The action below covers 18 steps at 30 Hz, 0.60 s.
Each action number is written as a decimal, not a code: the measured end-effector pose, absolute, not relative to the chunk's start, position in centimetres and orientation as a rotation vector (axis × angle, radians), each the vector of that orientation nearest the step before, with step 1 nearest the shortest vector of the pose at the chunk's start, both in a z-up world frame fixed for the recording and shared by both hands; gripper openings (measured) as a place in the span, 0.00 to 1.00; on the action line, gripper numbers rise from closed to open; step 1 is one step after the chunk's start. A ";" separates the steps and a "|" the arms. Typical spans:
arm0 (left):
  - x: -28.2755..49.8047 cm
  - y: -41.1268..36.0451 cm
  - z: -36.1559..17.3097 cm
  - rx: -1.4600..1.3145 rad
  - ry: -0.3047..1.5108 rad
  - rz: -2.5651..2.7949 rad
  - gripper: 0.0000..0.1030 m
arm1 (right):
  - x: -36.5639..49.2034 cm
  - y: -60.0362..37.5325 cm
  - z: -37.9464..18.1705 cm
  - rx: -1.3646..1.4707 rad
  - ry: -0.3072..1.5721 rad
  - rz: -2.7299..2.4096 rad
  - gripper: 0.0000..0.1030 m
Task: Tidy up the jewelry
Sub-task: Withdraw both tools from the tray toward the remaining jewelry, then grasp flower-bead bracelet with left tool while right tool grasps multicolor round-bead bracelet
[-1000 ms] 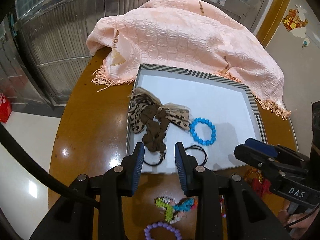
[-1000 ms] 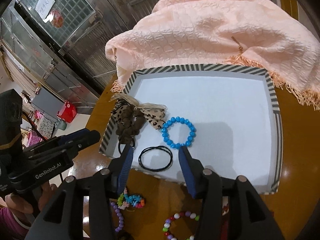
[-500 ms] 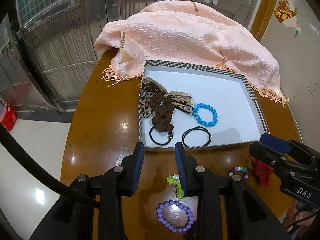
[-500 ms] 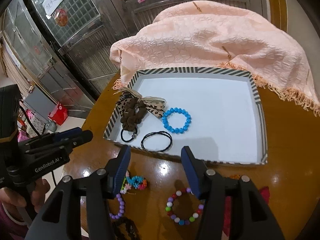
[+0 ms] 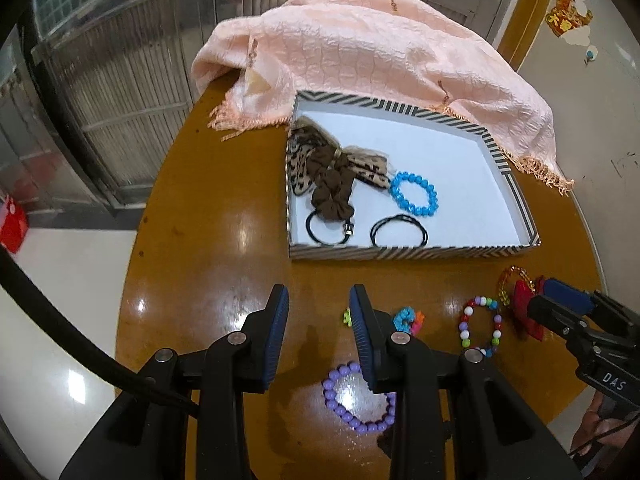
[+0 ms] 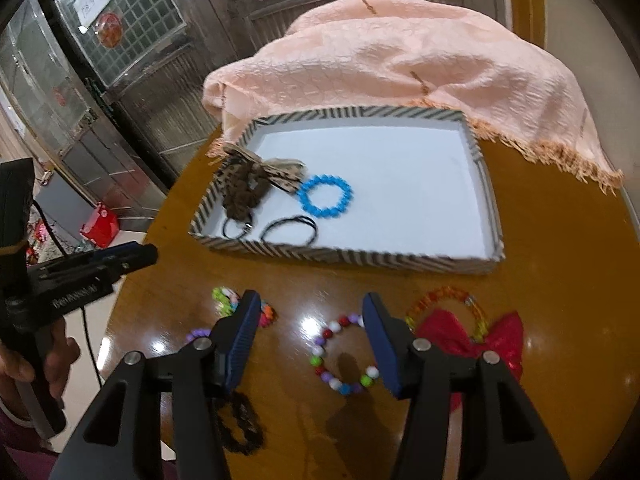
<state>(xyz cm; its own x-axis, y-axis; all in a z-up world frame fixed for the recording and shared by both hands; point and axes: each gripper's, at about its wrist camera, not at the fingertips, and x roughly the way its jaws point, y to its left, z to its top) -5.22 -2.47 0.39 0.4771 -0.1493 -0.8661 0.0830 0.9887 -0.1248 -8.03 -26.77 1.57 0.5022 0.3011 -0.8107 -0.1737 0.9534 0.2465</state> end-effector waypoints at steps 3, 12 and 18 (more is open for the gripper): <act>-5.5 -1.9 -0.2 -0.089 1.087 -0.149 0.31 | -8.8 -27.3 0.8 0.144 1.024 0.277 0.54; -6.4 -2.6 -1.7 -0.093 1.136 -0.221 0.31 | -10.5 -28.8 -0.9 0.161 1.066 0.235 0.54; -6.4 -3.8 -2.8 -0.086 1.173 -0.266 0.31 | -11.2 -29.7 -2.0 0.155 1.096 0.222 0.54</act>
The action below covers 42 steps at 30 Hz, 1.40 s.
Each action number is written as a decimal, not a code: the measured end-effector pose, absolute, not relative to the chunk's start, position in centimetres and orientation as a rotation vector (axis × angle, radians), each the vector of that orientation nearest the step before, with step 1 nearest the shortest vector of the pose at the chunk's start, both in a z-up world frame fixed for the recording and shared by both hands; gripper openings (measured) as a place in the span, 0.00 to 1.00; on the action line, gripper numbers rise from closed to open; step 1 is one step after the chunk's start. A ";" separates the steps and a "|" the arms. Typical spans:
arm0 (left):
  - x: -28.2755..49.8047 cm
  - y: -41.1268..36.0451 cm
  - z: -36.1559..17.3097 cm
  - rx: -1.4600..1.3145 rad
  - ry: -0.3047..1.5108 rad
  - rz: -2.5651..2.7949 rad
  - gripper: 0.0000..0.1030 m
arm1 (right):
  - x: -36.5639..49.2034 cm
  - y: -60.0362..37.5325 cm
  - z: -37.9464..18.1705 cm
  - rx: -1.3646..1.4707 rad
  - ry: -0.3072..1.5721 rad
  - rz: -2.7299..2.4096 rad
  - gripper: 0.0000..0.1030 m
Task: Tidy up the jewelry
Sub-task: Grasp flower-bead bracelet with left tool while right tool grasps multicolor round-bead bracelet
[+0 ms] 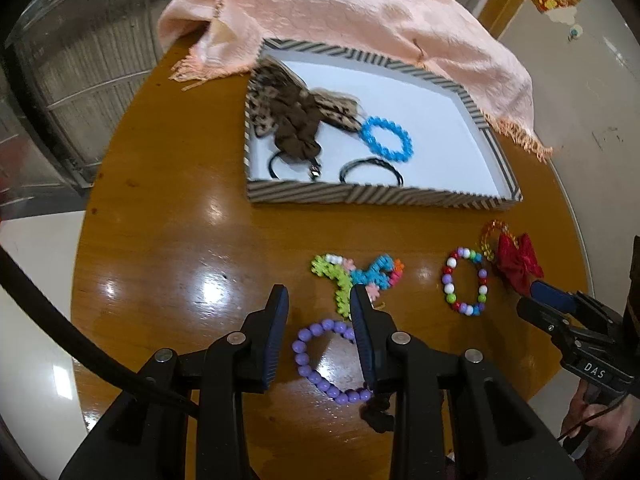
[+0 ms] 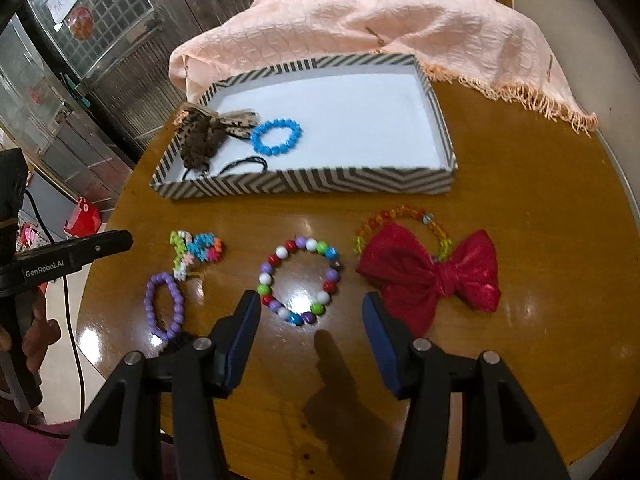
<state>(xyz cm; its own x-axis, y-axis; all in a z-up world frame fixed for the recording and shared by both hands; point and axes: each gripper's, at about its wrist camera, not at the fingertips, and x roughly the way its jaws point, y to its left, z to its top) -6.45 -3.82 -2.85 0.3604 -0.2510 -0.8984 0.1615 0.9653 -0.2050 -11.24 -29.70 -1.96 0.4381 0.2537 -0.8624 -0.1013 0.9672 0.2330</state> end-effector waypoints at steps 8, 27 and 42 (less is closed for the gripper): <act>-6.3 -5.5 -4.3 -0.068 1.215 -0.301 0.32 | -10.5 -28.3 -3.3 0.111 1.101 0.243 0.54; -5.0 -9.5 -6.5 0.040 1.272 -0.326 0.32 | -7.6 -27.0 -6.3 -0.009 1.113 0.204 0.52; -3.9 -10.0 -6.8 -0.004 1.266 -0.364 0.11 | -7.4 -25.8 -6.4 -0.164 1.077 0.200 0.10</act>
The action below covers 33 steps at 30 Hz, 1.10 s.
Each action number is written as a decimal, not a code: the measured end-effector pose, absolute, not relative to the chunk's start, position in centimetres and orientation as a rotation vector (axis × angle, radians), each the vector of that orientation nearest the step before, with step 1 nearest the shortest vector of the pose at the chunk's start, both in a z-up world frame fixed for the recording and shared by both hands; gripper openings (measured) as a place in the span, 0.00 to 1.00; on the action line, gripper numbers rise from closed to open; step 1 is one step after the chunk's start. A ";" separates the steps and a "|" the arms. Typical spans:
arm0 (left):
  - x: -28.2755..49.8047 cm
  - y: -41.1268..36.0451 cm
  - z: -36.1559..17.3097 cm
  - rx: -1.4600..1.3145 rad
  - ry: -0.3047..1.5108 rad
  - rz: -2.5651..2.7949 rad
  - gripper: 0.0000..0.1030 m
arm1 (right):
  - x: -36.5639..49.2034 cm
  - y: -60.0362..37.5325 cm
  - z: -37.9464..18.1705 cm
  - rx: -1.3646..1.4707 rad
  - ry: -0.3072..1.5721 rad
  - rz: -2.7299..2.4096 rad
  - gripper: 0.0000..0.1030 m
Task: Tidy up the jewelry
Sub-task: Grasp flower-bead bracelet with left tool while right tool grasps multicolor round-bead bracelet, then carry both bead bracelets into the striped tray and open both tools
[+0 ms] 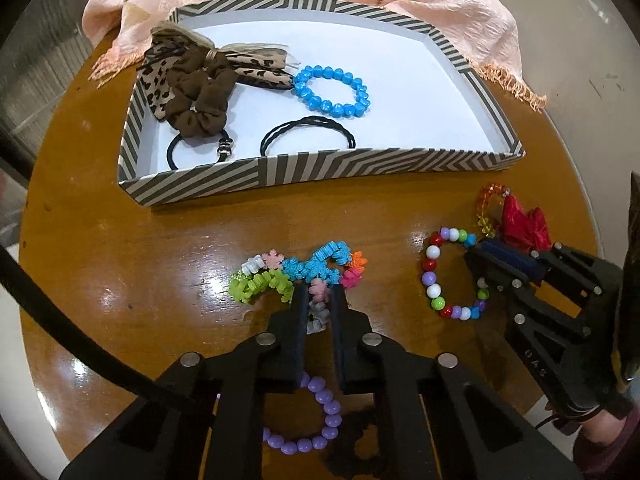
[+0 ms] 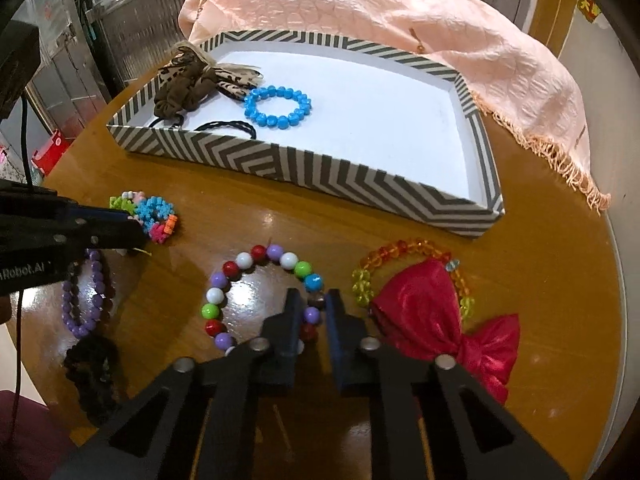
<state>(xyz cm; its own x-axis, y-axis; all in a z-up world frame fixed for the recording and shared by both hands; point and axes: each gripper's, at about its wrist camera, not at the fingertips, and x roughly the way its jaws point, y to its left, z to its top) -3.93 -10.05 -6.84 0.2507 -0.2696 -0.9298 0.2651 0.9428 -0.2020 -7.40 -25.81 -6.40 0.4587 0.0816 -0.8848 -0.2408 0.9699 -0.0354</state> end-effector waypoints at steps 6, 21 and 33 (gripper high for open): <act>-3.6 -8.3 -4.1 -0.067 1.229 -0.395 0.11 | -7.4 -26.2 -3.3 -0.070 1.036 0.244 0.09; -2.7 -6.4 2.7 -0.120 1.099 -0.401 0.11 | -7.0 -25.3 4.9 -0.052 0.874 0.305 0.09; -1.5 -7.1 4.9 -0.098 1.042 -0.393 0.11 | -5.3 -25.9 6.9 -0.036 0.833 0.293 0.09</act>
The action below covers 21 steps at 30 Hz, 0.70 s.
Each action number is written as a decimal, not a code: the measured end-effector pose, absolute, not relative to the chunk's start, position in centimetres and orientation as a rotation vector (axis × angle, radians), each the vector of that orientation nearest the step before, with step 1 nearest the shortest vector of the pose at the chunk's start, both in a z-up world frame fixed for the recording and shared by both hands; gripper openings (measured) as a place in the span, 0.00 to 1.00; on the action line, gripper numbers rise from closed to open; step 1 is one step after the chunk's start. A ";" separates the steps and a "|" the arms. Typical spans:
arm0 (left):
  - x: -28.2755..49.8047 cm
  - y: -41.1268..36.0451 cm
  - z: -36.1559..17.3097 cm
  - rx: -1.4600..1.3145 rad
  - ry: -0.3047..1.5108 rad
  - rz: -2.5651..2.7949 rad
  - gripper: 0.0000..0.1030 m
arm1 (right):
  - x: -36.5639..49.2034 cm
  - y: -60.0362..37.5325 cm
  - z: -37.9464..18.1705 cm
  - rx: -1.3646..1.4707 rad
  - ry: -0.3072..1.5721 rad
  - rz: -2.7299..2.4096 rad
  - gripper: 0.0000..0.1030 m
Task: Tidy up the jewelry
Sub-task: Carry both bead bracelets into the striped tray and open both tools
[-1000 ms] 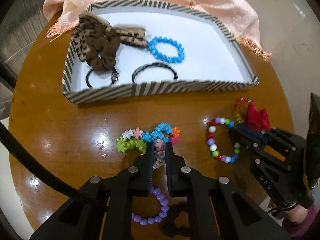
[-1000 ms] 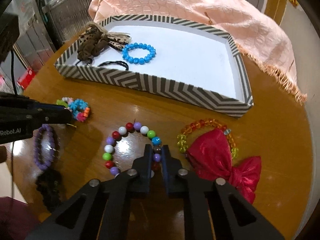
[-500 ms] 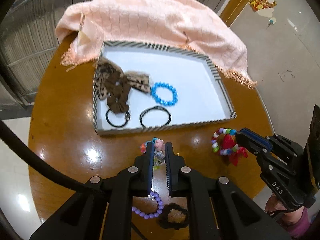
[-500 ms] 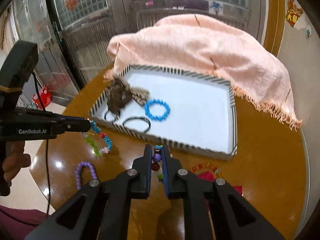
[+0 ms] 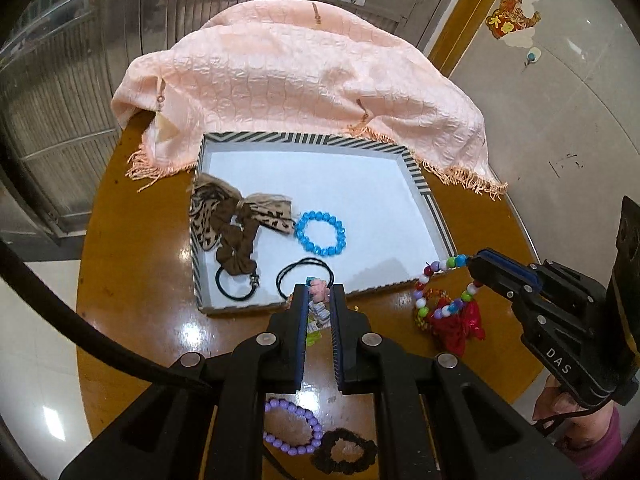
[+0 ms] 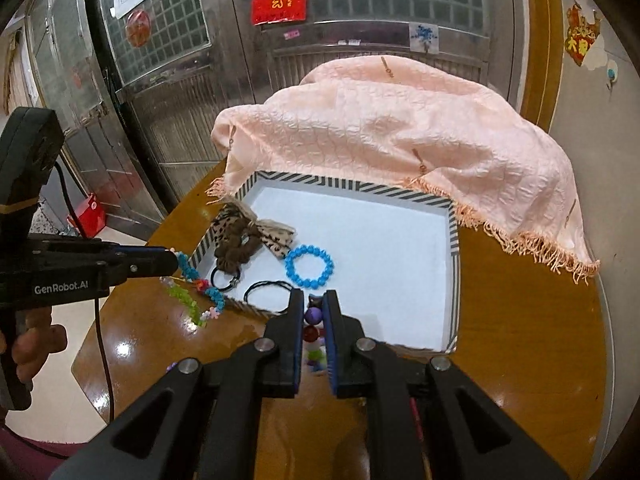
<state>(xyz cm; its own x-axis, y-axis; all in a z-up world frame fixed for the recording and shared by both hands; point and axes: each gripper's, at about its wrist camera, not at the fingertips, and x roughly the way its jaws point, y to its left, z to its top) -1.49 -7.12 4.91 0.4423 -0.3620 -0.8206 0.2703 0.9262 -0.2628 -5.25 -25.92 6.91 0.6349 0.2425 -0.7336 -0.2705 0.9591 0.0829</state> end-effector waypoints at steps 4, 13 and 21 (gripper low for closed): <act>-0.9 -7.5 5.1 -0.091 1.035 -0.384 0.11 | -4.5 -26.2 7.1 -0.040 0.829 0.288 0.09; 0.8 -8.0 5.4 -0.073 1.028 -0.363 0.11 | -2.7 -26.9 7.1 -0.048 0.840 0.280 0.09; 2.3 -7.9 5.3 -0.054 1.028 -0.329 0.11 | -1.0 -27.0 6.7 -0.047 0.851 0.294 0.09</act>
